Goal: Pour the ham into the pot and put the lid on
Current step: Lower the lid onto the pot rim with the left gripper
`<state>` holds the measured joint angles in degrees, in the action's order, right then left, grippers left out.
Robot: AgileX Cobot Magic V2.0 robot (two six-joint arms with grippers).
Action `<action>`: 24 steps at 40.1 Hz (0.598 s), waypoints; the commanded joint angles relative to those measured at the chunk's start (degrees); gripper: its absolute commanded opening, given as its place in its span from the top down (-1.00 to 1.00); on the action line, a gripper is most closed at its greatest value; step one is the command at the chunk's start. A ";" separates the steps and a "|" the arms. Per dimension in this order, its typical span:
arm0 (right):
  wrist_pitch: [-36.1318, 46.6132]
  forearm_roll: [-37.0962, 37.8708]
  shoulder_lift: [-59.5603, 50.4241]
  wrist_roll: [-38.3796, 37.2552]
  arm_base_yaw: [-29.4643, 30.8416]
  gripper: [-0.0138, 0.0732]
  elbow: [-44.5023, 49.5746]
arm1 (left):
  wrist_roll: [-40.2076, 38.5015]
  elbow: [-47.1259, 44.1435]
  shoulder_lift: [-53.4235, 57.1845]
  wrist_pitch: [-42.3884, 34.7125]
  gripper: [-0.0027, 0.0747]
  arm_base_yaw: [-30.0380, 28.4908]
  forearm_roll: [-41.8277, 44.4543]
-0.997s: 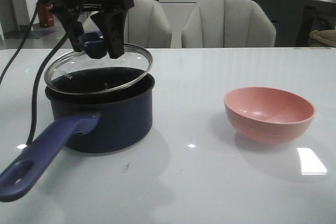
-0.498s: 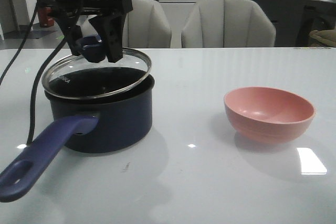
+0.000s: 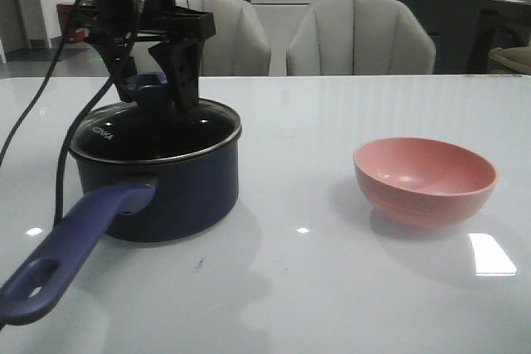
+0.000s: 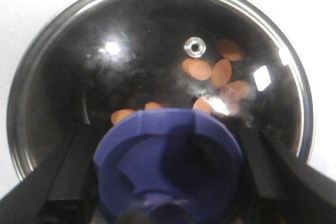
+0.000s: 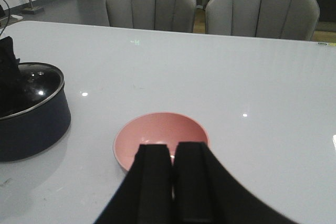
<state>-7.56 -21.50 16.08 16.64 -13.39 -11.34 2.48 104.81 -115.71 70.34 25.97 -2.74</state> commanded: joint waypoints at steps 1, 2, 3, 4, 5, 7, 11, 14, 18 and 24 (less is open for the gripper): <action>4.33 -0.13 0.42 0.02 -0.06 0.31 -1.70 | -0.09 1.59 2.56 0.85 0.28 0.27 -0.65; 4.33 -0.13 0.42 0.02 -0.06 0.31 -1.70 | -0.09 1.59 2.56 0.86 0.24 0.27 -0.65; 4.33 -0.13 0.42 0.02 -0.06 0.31 -1.70 | -0.09 1.59 2.56 0.62 0.17 0.27 -0.65; 4.33 -0.13 0.42 0.02 -0.06 0.31 -1.70 | -0.09 1.59 2.56 0.46 0.09 0.27 -0.65; 4.33 -0.13 0.42 0.02 -0.06 0.31 -1.70 | -0.09 1.59 2.56 0.46 0.05 0.27 -0.65; 4.33 -0.13 0.42 0.02 -0.06 0.31 -1.70 | -0.09 1.59 2.56 0.58 -0.14 0.27 -0.65; 4.33 -0.13 0.42 0.02 -0.06 0.31 -1.70 | -0.09 1.59 2.56 1.86 -0.44 0.27 -0.65; 4.33 -0.13 0.42 0.02 -0.06 0.31 -1.70 | -0.09 1.59 2.56 2.36 -0.54 0.27 -0.65; 4.33 -0.13 0.42 0.02 -0.06 0.31 -1.70 | -0.09 1.59 2.56 2.36 -0.54 0.27 -0.65; 4.33 -0.13 0.42 0.02 -0.06 0.31 -1.70 | -0.09 1.59 2.78 2.36 -0.54 0.27 -0.54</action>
<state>-7.56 -21.50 16.08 16.64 -13.39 -11.34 2.48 104.81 -116.25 70.50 25.97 -2.74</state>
